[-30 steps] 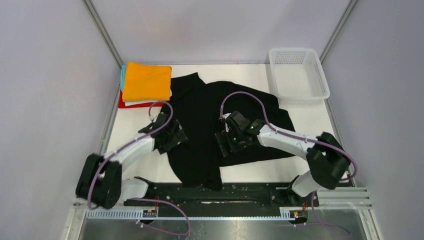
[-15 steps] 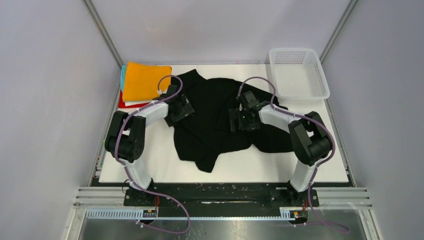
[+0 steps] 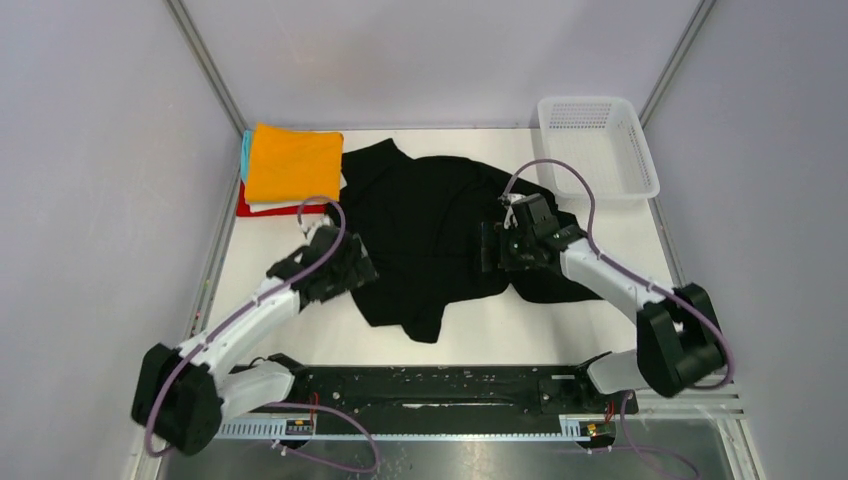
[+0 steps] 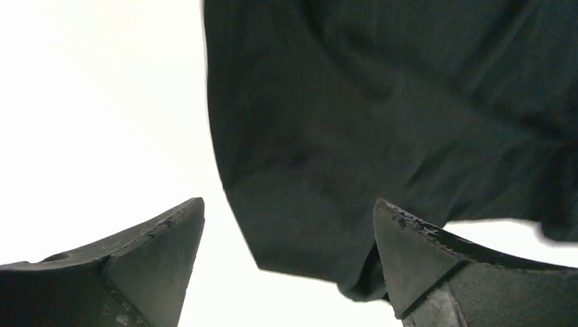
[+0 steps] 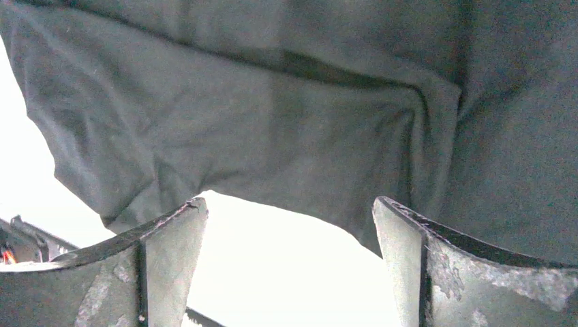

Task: Fold and stack the t-shirts
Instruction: Flatten out the tshirt

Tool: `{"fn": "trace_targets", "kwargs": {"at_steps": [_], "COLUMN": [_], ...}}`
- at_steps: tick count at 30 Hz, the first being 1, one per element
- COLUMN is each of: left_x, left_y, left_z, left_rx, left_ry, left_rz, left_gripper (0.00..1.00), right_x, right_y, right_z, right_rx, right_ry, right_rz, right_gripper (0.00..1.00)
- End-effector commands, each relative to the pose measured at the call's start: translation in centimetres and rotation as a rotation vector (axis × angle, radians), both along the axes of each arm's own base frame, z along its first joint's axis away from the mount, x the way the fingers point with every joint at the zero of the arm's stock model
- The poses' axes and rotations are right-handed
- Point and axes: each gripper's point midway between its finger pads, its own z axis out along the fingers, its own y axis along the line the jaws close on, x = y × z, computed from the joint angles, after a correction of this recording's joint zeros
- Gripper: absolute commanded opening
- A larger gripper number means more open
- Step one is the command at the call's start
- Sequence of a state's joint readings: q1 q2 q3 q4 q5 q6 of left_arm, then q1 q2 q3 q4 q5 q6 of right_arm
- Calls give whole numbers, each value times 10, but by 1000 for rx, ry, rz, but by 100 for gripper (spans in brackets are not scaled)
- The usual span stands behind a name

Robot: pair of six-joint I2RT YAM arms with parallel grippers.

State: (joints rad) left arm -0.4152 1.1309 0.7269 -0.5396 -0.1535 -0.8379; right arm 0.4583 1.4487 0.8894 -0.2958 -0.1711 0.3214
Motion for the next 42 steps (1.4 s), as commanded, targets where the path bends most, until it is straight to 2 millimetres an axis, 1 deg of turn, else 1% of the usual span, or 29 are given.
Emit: {"fn": "trace_targets", "kwargs": {"at_steps": [1,3,4,6,7,9,10,12,15,18,19,21,22,24,25,27,28,29,31,32,33,34,35,37,39,41,42], "left_x": [-66,-85,-91,-98,-99,-97,-95,-90,-83,-78,-78,-78,-79,-80,-82,-85,-87,-89,-94,-96,-98,-101,-102,-102,-101,-97,-95], "left_y": [-21,-30,-34,-48,-54,-62,-64,-61,-53,-50,-51,-52,-51,-50,-48,-46,-46,-47,-49,-48,-47,-45,-44,-41,-41,-44,-45], "left_z": [-33,-43,-46,-52,-55,-62,-65,-73,-81,-84,-84,-84,-84,-80,-79,-76,-74,-72,-67,-64,-61,-57,-51,-38,-21,-2,3], "left_rx": [-16,-21,-23,-54,-69,-91,-89,-57,8,35,33,29,30,24,23,16,5,-11,-37,-42,-45,-45,-52,-61,-63,-69,-69], "left_ry": [105,134,145,155,157,166,170,178,181,176,175,177,181,178,177,169,166,163,166,166,166,166,155,119,88,58,51], "left_rz": [-148,-212,-232,-289,-302,-312,-311,-281,-247,-236,-240,-234,-229,-226,-220,-219,-223,-231,-246,-248,-247,-245,-245,-249,-275,-298,-309], "left_gripper": [90,85,82,79,78,73,69,62,46,30,23,2,0,0,0,0,0,0,0,0,0,0,0,0,0,0,0], "right_x": [-25,-43,-51,-64,-69,-78,-83,-100,-124,-133,-136,-138,-140,-140,-142,-143,-143,-143,-145,-148,-151,-159,-166,-183,-196,-201,-202], "right_y": [14,31,41,58,64,77,82,93,115,134,141,157,162,165,163,157,156,155,152,151,150,150,150,151,153,155,155], "right_z": [18,21,21,16,13,9,8,3,-7,-15,-16,-20,-25,-39,-50,-63,-68,-72,-77,-74,-67,-61,-51,-31,-14,-1,4], "right_rx": [42,-38,-68,-77,-56,-8,-1,-34,-62,-69,-81,-96,-105,-138,-171,-229,-247,-259,-284,-288,-275,-245,-204,-103,-21,29,58], "right_ry": [-80,-150,-175,-184,-169,-146,-148,-192,-275,-323,-329,-357,-356,-342,-324,-315,-313,-310,-290,-280,-283,-278,-276,-265,-252,-220,-195], "right_rz": [125,276,347,426,442,471,502,615,805,899,923,965,982,998,1013,1028,1032,1033,1026,1027,1028,1046,1058,1094,1116,1111,1107], "right_gripper": [100,99,99,100,99,99,99,100,99,97,95,93,90,83,81,80,78,71,50,39,31,24,20,16,14,14,13]}}
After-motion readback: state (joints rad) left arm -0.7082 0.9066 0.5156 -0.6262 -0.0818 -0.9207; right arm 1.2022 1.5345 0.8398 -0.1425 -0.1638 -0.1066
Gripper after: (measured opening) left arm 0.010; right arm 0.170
